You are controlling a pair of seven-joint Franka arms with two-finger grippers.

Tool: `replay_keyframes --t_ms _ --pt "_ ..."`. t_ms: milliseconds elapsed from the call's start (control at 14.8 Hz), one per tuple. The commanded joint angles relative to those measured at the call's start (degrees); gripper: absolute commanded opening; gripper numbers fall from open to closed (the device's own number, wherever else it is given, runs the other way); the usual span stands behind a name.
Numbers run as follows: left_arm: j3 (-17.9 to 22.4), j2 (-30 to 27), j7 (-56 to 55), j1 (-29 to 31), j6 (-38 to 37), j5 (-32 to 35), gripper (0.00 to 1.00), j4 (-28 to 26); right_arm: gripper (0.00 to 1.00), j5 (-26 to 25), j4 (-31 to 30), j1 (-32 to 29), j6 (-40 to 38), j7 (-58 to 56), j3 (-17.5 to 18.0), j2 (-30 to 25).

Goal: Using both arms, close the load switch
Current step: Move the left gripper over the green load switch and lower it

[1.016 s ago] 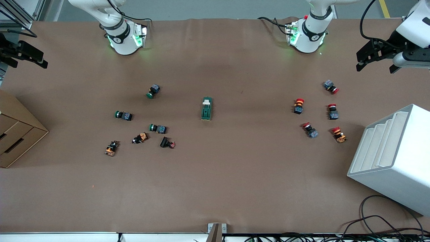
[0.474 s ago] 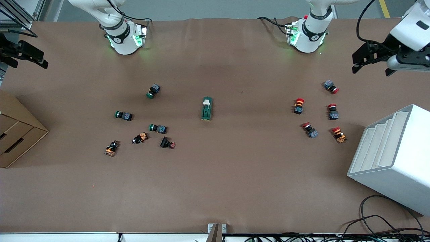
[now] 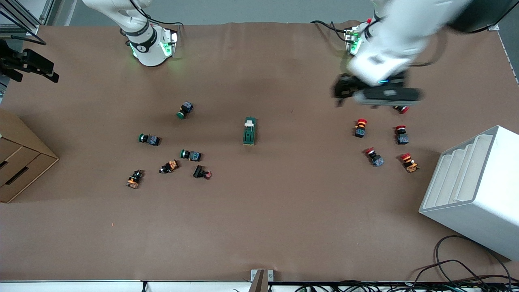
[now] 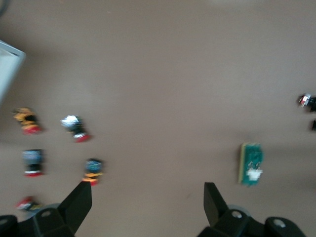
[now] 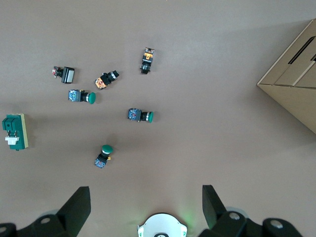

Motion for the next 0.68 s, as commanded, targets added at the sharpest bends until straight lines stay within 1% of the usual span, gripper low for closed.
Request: replay_keyframes --t_ms 0,68,203,271,339,406,542,609 --pt "-3.0 7.7 -16.1 -7.9 8.1 9.2 1.0 -1.7 1.0 -0.1 -0.5 -0.6 -0.1 -0.2 0.2 -0.9" --pt "-3.0 10.4 -22.0 -11.9 10.0 13.0 1.0 -2.2 1.0 -0.2 -0.5 -0.2 -0.2 -0.2 0.2 -0.9" --pt "-3.0 15.9 -33.0 -17.6 14.3 20.8 1.0 -2.3 1.0 -0.3 -0.5 1.1 -0.2 -0.2 -0.4 -0.9" --pt "-3.0 18.1 -37.8 -20.4 16.4 25.4 1.0 -2.6 1.0 -0.7 -0.4 2.3 -0.1 -0.2 -1.5 -0.9" --pt "-3.0 20.2 -43.6 -23.0 17.1 31.6 1.0 -3.0 1.0 -0.7 -0.4 4.1 0.0 0.1 -3.1 -0.9" --pt "-3.0 22.9 -50.4 -24.6 17.5 36.9 1.0 -3.1 1.0 -0.8 0.5 5.1 -0.2 0.2 -4.1 -0.9" --pt "-3.1 28.0 -64.4 -28.1 18.4 46.4 1.0 -3.1 1.0 -1.0 1.1 4.9 -0.1 0.3 -4.2 0.1" --pt "-3.1 30.2 -68.5 -29.6 19.0 51.8 1.0 -3.4 1.0 -1.1 1.1 4.5 0.0 0.2 -4.4 0.5"
